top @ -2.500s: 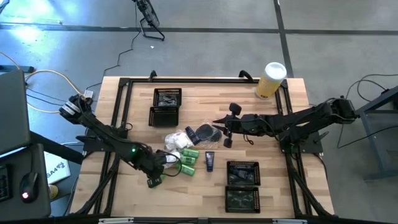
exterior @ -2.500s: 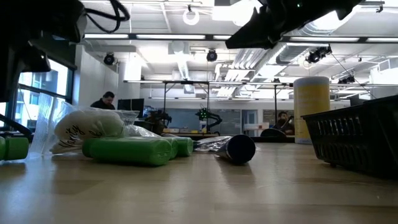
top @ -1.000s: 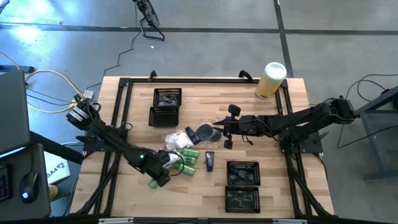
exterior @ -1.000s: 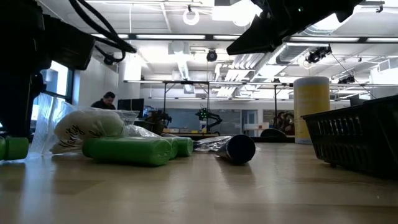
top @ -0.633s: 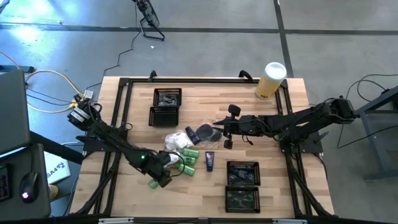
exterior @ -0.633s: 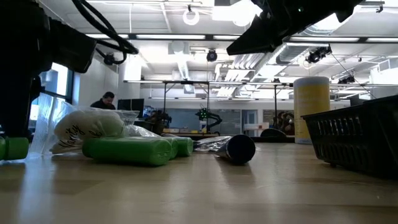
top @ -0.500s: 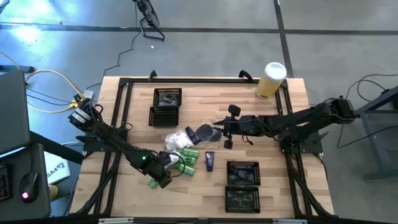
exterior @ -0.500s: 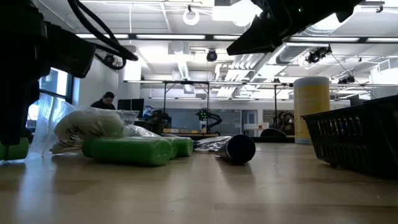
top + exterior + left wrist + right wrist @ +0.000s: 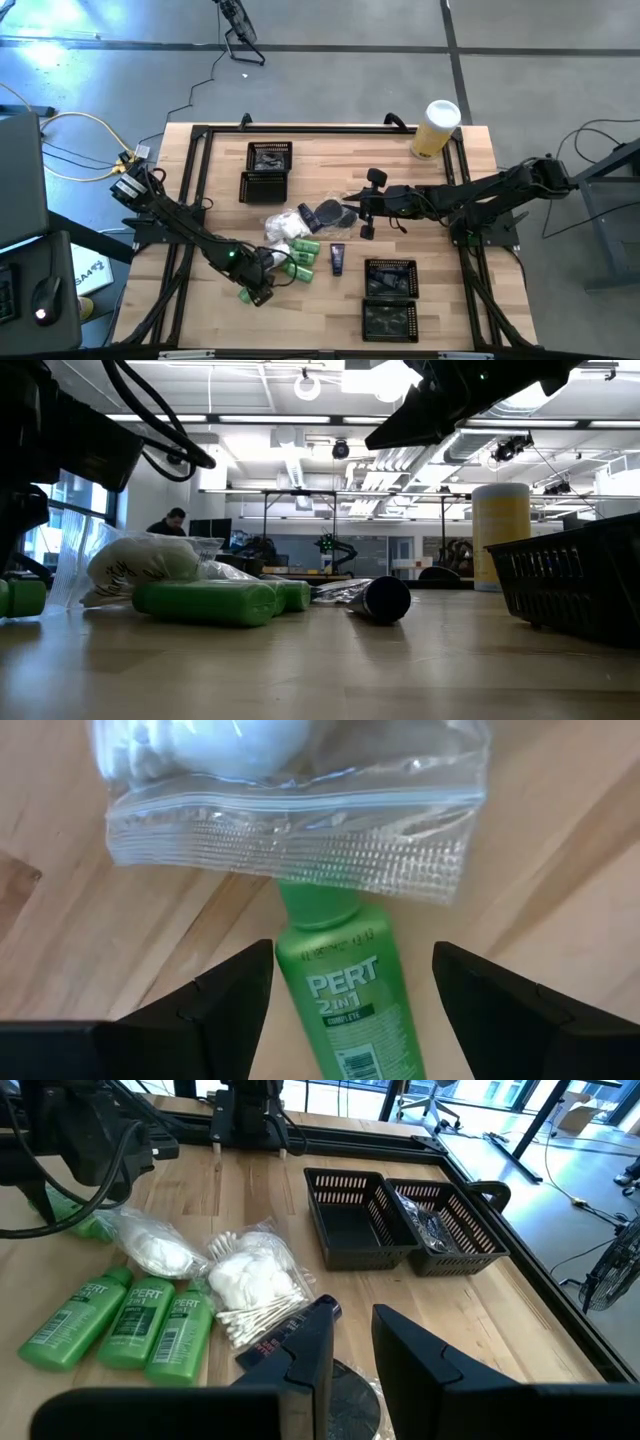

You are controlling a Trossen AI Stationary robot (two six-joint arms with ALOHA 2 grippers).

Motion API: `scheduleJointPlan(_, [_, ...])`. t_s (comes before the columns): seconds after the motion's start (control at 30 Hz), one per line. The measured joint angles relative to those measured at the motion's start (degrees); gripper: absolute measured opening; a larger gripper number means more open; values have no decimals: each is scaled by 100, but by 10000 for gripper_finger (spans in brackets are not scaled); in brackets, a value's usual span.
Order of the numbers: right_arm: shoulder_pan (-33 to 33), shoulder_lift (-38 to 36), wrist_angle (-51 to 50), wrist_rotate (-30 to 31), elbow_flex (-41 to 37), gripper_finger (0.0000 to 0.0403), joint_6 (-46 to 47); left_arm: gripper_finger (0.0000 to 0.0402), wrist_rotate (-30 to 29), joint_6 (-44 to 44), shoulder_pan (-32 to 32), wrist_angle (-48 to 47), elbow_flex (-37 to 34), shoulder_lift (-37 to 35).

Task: Pick & Place Travel size toiletries
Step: Put the green shampoo into the bottom black basket

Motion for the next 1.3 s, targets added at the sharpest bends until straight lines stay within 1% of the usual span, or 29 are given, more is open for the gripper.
scheduleJointPlan(0.33, [1, 0, -15, 0, 0, 66, 0, 269, 50, 5, -47, -40, 0, 0])
scheduleJointPlan(0.5, [2, 0, -22, 0, 0, 66, 0, 269, 402, 282, -49, -39, 0, 2])
scheduleJointPlan(0.6, [2, 0, -36, 0, 0, 66, 0, 269, 461, 306, -48, -43, 0, 2])
scheduleJointPlan(0.83, [0, 0, -42, 0, 0, 66, 0, 269, 493, -160, -48, -47, -1, 136])
scheduleJointPlan(1.0, [1, 0, -46, 0, -2, 66, 0, 269, 842, -196, -37, -20, 17, 398])
scheduleJointPlan(1.3, [2, 0, -45, 0, -4, 66, 0, 269, 863, -245, -31, -47, 17, 465])
